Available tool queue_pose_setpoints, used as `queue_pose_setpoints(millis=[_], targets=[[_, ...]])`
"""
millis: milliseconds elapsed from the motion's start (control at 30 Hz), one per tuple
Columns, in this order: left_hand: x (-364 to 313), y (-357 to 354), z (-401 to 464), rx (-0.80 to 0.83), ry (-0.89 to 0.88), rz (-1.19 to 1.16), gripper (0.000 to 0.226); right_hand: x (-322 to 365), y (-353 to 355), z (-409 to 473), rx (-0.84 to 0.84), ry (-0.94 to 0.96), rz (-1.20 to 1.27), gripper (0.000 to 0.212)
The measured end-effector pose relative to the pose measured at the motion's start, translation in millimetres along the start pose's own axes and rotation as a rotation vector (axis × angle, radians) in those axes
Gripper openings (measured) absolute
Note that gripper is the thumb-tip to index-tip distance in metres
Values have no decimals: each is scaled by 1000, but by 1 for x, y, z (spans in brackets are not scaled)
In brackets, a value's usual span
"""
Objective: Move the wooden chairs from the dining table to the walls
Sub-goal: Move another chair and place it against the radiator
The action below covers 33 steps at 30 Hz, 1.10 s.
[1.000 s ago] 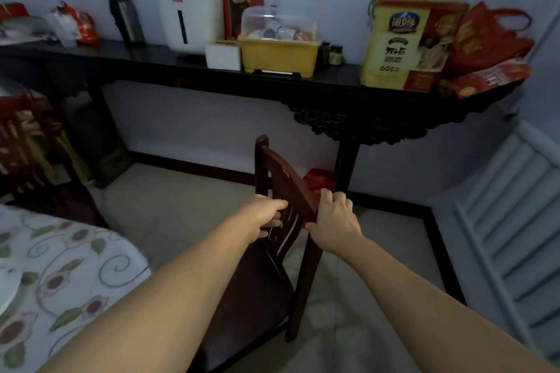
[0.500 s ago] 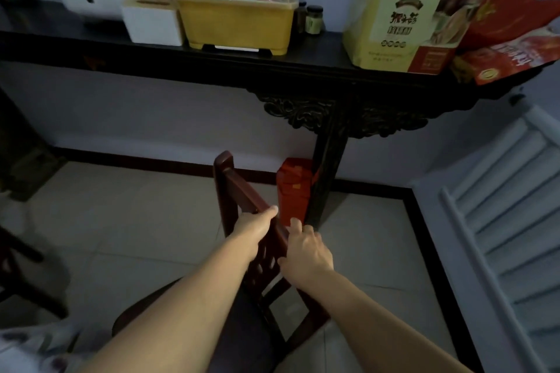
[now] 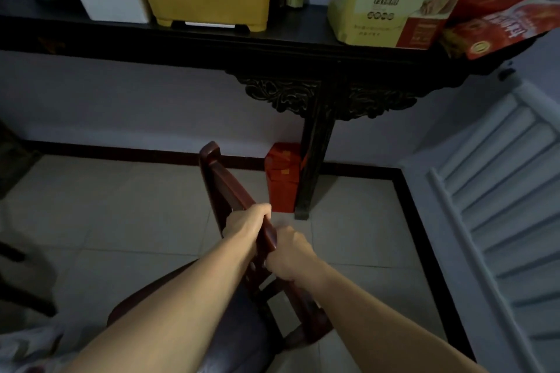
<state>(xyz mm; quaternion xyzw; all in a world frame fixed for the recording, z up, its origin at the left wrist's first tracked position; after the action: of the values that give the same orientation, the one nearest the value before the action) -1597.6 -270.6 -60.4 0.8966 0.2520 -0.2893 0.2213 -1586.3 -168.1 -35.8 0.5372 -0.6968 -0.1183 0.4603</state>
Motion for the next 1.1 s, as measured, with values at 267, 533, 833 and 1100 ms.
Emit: queue_pose_setpoints(millis=[267,533,833,1100], targets=[[-5,-37,-53,180,-95,17,13,-26,47,-50,-52,-48,-47,34],[3,-113,-119,482,-217,135,23,-89,101,-106,-197,-194,5,14],[35,-228,-213,720,-241,305,27,-200,156,-174,-342,-379,195,21],[93,-327,-291,769,-252,406,15,-320,185,-227,-379,-458,297,33]])
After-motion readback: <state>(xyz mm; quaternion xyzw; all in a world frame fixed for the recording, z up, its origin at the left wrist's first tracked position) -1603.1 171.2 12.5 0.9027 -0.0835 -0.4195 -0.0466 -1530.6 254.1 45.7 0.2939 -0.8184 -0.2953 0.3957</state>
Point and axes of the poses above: each hand's wrist, its own z-axis towards the middle knuckle, its own y-axis out of the back of the hand, x = y × z, the point moved 1 cm from there along z, towards the middle knuckle, and after that the axes turned 1 degree about -x, right-handed, at the moved point
